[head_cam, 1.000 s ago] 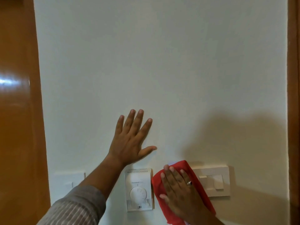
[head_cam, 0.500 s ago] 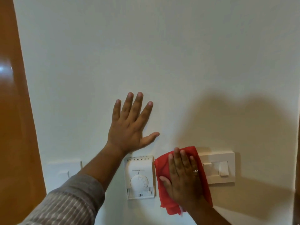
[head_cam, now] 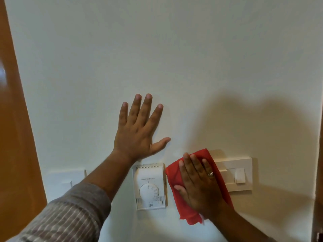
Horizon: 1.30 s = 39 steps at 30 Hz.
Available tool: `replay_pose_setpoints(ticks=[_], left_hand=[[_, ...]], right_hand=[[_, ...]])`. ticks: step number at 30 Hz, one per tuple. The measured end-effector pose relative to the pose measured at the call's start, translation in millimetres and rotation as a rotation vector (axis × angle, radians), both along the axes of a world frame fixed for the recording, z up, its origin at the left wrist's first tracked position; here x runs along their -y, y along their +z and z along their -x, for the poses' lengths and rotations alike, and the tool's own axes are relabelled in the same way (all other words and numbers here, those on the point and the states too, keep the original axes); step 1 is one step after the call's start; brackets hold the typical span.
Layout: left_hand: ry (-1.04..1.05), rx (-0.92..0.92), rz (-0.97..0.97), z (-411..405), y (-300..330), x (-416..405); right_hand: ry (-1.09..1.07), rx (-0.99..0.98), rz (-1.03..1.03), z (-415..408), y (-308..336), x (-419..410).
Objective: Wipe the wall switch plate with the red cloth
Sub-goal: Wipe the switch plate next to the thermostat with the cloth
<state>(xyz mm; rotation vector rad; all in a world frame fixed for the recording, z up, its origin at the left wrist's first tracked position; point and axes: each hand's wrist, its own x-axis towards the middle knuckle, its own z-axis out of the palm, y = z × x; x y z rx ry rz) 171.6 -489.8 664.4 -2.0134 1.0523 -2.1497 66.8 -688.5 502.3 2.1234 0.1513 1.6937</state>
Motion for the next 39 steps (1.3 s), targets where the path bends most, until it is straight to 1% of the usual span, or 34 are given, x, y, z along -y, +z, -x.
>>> replay_pose_setpoints(ticks=[2,5,6,8,9,11,13,17,18,19,20,23,24,25,26,27,30,31,32,34,37,39], left_hand=[[0.003,-0.004,0.0,0,1,-1],[0.011,-0.01,-0.004,2,0,-2],[0.011,-0.01,-0.007,3,0,-3],[0.01,-0.007,-0.01,4,0,-3],[0.011,-0.005,-0.006,4,0,-3],[0.012,-0.009,0.003,4,-1,-3],[0.015,-0.004,0.002,4,0,-1],[0.033,-0.007,-0.001,5,1,-1],[0.037,-0.013,-0.005,5,1,-1],[0.039,-0.019,-0.005,6,0,-1],[0.037,-0.026,-0.002,7,0,-1],[0.051,-0.088,0.062,7,-3,-3],[0.063,-0.113,0.094,8,-5,-3],[0.07,-0.135,0.122,9,-7,-3],[0.073,-0.154,0.14,10,-9,-3],[0.074,-0.167,0.152,11,-9,-3],[0.074,-0.18,0.181,11,-11,-1],[0.071,-0.18,0.189,11,-11,0],[0.067,-0.186,0.198,10,-11,0],[0.061,-0.209,0.227,11,-11,0],[0.079,-0.258,0.248,15,-8,-2],[0.08,-0.284,0.237,16,-8,-2]], right_hand=[[-0.011,-0.022,0.096,-2,-4,-1],[0.03,-0.142,0.36,6,-11,18],[0.04,-0.177,0.418,9,-10,27],[0.037,-0.188,0.446,14,-7,38],[0.036,-0.177,0.422,15,-6,41],[0.057,-0.138,0.308,15,-1,36],[0.064,-0.089,0.142,12,4,20],[-0.062,0.015,-0.276,-2,8,-25],[-0.073,0.031,-0.329,-5,5,-32],[-0.07,0.028,-0.31,-7,2,-34],[-0.055,0.004,-0.214,-7,-4,-29],[0.018,-0.153,0.268,6,-9,6],[0.039,-0.212,0.386,12,-5,19],[0.052,-0.248,0.455,16,0,29],[0.055,-0.249,0.467,18,4,34],[0.05,-0.219,0.417,19,6,35],[0.023,-0.077,0.085,12,4,15],[0.006,-0.048,0.006,6,3,5],[-0.012,-0.033,-0.028,1,0,-3],[-0.027,-0.04,0.026,-4,-6,-11],[-0.008,-0.104,0.248,5,-7,5],[0.007,-0.134,0.335,13,-2,19]])
